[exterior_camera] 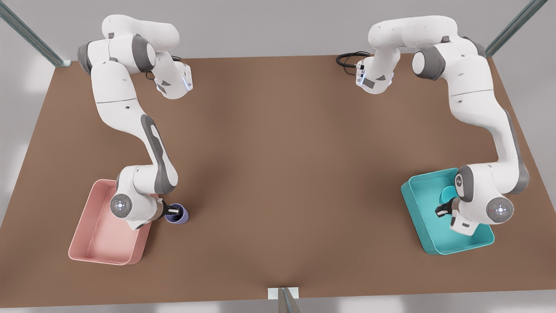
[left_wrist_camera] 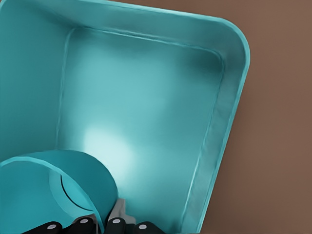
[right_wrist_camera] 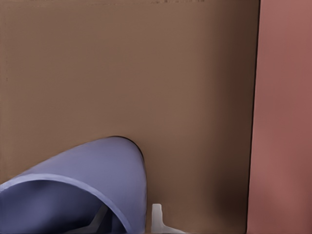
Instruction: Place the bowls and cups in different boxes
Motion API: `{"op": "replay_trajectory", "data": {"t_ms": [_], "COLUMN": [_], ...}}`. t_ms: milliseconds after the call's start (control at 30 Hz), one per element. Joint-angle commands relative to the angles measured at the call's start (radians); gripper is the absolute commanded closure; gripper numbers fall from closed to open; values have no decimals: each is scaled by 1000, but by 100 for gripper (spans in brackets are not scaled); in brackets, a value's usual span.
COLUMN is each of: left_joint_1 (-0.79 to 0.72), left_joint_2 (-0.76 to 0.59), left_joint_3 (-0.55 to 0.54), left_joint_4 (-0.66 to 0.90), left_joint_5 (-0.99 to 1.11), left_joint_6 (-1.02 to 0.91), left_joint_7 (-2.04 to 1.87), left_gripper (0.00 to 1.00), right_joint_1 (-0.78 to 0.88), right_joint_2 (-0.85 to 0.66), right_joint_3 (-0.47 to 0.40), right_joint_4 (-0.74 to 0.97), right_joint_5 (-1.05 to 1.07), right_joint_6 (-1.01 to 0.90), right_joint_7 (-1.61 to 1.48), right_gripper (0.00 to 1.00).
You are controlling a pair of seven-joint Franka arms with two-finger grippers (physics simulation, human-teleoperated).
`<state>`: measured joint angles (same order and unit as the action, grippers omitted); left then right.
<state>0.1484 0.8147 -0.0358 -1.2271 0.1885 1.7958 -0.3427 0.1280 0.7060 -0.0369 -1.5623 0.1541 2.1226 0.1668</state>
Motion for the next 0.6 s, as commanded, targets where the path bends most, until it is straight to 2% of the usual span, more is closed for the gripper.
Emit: {"op": "replay_trajectory", "data": {"t_ms": [0, 33, 133, 167, 200, 233, 267, 300, 367, 433, 467, 500, 567], "left_joint_1": [3, 6, 14, 14, 14, 13, 8, -4, -64, -125, -158, -182, -176], "left_joint_2": [20, 37, 78, 77, 78, 70, 31, -38, -267, -434, -515, -542, -537], "left_joint_3": [11, 24, 30, 30, 28, 30, 28, 27, 17, -15, -15, -19, -42], "left_joint_4": [-34, -34, -34, -34, -34, -34, -34, -34, -34, -46, -95, -98, -94], "left_joint_5": [-12, -15, -15, -18, -20, -18, -20, -20, -113, -141, -143, -152, -153], "left_joint_6": [108, 126, 166, 166, 166, 162, 116, 7, -289, -421, -421, -449, -458], "left_joint_7": [148, 148, 145, 143, 142, 143, 145, 146, 149, 316, 337, 337, 337], "left_gripper": [79, 79, 79, 59, 58, 20, 0, 0, 0, 0, 0, 0, 0], "right_joint_1": [-1, 1, -1, 1, 1, 1, -2, -27, -97, -156, -179, -196, -231], "right_joint_2": [0, 1, -3, -23, -62, -109, -155, -181, -279, -327, -330, -324, -272], "right_joint_3": [0, 0, 0, 0, 2, 2, -3, -5, -20, -66, -90, -132, -140], "right_joint_4": [1, 1, 7, 11, 16, 16, 16, 16, 16, 21, 21, 21, 22], "right_joint_5": [2, 2, 2, 2, 1, -1, 2, -1, -18, -74, -77, -79, -76], "right_joint_6": [4, 4, -9, -23, -47, -75, -115, -135, -248, -294, -303, -303, -288], "right_joint_7": [42, 42, 36, 27, 23, 19, -33, -93, -288, -440, -493, -562, -592], "right_gripper": [70, 79, 79, 79, 79, 79, 79, 79, 79, 79, 79, 79, 79]}}
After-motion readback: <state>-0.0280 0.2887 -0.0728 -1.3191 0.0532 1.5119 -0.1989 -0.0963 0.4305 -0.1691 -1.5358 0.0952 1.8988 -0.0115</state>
